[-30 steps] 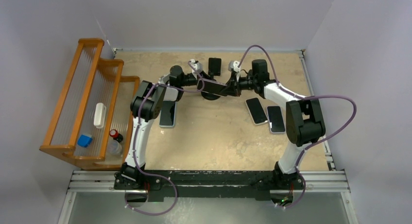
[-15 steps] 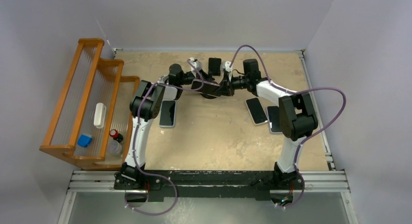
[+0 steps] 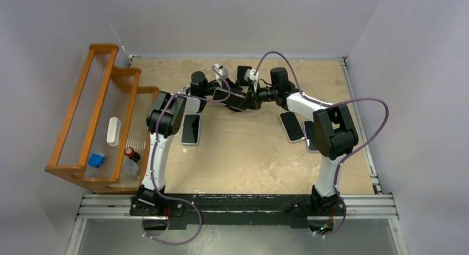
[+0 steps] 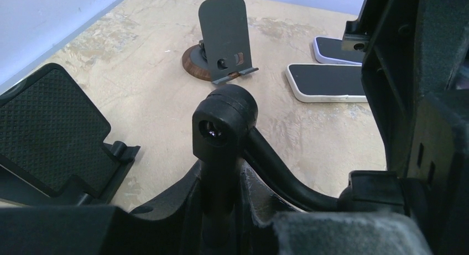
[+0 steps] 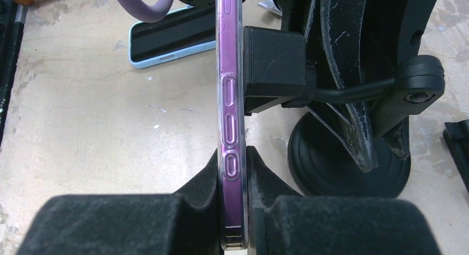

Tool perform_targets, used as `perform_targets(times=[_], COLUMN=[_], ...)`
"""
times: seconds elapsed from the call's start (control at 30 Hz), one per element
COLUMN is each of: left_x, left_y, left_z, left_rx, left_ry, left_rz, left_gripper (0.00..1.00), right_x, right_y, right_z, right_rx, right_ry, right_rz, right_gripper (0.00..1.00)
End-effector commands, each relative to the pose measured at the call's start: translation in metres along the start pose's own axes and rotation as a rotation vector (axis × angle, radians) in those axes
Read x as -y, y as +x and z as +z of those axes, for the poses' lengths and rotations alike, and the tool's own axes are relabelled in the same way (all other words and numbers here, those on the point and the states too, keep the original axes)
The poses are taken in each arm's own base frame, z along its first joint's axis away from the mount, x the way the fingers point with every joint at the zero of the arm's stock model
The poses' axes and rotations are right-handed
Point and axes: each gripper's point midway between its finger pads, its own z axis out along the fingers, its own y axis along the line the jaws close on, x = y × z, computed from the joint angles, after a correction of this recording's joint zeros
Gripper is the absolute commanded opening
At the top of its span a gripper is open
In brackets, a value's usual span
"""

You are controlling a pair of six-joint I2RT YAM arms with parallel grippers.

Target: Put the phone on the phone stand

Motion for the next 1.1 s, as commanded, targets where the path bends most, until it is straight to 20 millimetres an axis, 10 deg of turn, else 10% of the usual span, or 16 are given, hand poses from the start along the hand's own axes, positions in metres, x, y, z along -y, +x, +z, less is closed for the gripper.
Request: perform_targets(times=[0.0,0.37,1.07], left_x=[0.02,0.017,0.021], left_y=[-0.039,-0.043,-0.024], left_z=[0.015,0.012,0.0], left_rx=[0.016,0.035,0.046], left_ry=[0.055,0.021,0.052], left_rz=[-0.005,0.007,0.039], left_gripper=[0.0,0.0,0.0], right_x=[0.001,-0.004,0.026], right_y=[0.109,0.115,0.034], right_z=[0.006,0.011,-0.018], right_rx=[-0.272,-0.264,-0.057], right_ry=[0.148,0.154,0.197], right_rz=[0.365,0.446,0.379], right_gripper=[0.0,0.0,0.0])
